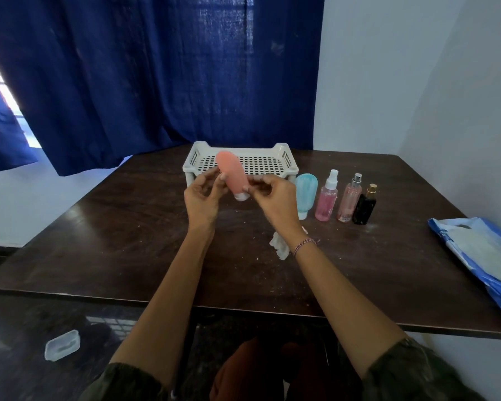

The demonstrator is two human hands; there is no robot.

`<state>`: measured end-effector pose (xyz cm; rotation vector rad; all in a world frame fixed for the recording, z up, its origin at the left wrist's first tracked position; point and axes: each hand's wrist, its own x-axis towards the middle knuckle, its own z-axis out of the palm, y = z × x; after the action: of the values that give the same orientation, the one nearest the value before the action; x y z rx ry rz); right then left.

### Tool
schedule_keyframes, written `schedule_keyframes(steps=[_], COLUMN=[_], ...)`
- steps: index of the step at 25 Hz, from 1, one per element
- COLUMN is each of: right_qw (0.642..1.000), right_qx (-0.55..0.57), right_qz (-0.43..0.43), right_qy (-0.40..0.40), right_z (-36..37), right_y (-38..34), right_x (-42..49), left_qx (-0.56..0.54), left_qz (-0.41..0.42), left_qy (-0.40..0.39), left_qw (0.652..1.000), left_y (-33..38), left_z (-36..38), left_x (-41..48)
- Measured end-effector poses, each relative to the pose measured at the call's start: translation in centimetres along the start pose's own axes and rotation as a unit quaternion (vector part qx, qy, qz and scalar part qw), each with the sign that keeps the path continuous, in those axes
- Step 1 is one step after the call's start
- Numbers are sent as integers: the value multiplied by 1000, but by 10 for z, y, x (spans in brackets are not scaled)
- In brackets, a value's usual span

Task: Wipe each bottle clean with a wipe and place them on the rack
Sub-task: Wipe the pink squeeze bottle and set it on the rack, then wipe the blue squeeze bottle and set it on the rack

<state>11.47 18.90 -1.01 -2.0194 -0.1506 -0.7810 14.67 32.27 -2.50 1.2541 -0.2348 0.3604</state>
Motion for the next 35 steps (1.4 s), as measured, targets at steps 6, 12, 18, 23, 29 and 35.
schedule_keyframes(steps=[6,12,18,23,29,35], right_qw=[997,990,983,979,977,973], right_qx=[16,23,-3,-15,-46,-107], right_qz=[73,127,143,155,143,128], right_qy=[-27,-63,-116,-129,-151,-158], right_z=[41,85,114,120,121,118], right_y=[-7,7,25,29,25,22], right_x=[62,104,118,123,126,125], left_qx=[103,261,241,223,248,268], left_qz=[51,86,24,-17,-17,-9], left_qy=[18,19,43,36,21,25], left_qw=[993,961,969,974,968,963], left_y=[3,-13,-26,-30,-36,-39], left_z=[-15,-35,-47,-53,-55,-58], left_x=[40,89,107,111,114,116])
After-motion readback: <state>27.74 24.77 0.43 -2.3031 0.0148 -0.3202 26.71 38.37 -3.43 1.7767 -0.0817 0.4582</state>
